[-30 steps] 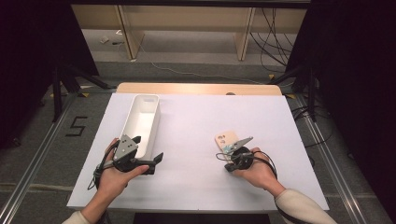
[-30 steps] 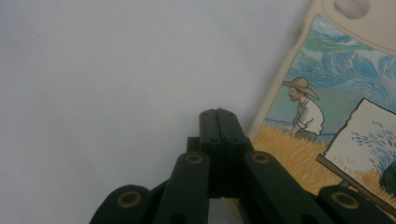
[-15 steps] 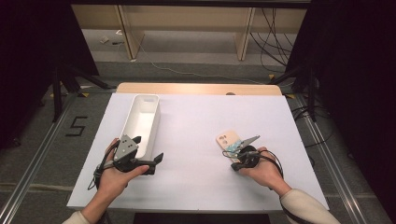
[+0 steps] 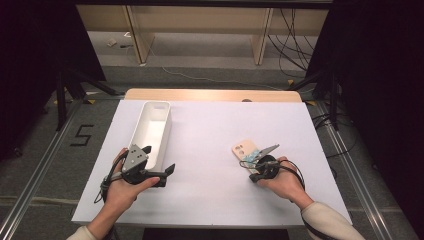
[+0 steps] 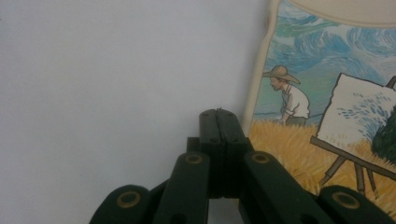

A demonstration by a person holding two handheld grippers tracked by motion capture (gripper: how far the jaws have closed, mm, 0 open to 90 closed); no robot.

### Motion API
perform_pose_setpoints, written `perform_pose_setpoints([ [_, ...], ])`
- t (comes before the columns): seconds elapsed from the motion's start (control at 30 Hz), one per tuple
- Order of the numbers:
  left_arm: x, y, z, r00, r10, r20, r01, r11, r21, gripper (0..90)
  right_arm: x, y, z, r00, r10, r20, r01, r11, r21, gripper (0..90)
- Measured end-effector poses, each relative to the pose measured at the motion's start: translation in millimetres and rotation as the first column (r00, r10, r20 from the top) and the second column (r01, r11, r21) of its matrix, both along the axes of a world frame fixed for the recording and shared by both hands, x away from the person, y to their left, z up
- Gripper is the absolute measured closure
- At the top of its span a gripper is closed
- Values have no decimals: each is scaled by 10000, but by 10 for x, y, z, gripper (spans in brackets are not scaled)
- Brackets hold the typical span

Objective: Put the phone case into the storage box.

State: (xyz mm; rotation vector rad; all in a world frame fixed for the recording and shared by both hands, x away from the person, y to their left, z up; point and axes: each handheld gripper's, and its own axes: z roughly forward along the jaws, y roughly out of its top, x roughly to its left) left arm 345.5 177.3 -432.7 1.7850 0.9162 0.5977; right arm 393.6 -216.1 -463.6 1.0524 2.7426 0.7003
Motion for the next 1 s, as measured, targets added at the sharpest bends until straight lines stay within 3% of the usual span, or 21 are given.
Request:
perform_pose_setpoints([
  [0.13, 1, 4, -4, 10000, 3, -6, -3, 10000, -17, 3, 6, 22, 58, 9999, 102, 80, -103, 9998, 165, 873],
  [0.23, 0, 0, 0, 10000, -2, 2, 2, 10000, 1, 3, 23, 30, 110, 9990, 229, 383, -239, 9994, 268, 854],
  [0.37, -1, -6, 2, 10000, -4, 11, 4, 10000, 24, 3, 66, -3, 161, 9975, -9, 700, -11, 9996, 284, 795],
  [0.53, 0, -7, 2, 10000, 16, 6, -16, 10000, 21, 3, 145, -80, 213, 9935, -626, 949, 593, 9976, 370, 594],
  [0.57, 1, -6, 2, 10000, 18, 2, -18, 10000, 17, 3, 189, -103, 221, 9906, -990, 943, 964, 9948, 321, 447],
  [0.6, 2, -5, 1, 10000, 23, 2, -23, 10000, 11, 3, 189, -103, 221, 9906, -990, 943, 964, 9948, 321, 447],
  [0.63, 3, -4, 0, 10000, 28, -2, -28, 10000, 5, 3, 230, -110, 208, 9854, -1357, 1028, 1361, 9907, 28, 298],
  [0.67, 3, -3, 0, 10000, 27, -3, -27, 10000, -3, 3, 230, -110, 208, 9854, -1357, 1028, 1361, 9907, 28, 298],
  [0.73, 4, -3, -1, 10000, 30, -4, -30, 10000, -1, 3, 279, -104, 170, 9812, -1641, 1014, 1676, 9855, -274, 167],
  [1.0, 4, -13, 1, 10000, 18, 5, -18, 10000, 15, 3, 387, -49, 80, 9867, -1463, 710, 1517, 9854, -774, 75],
])
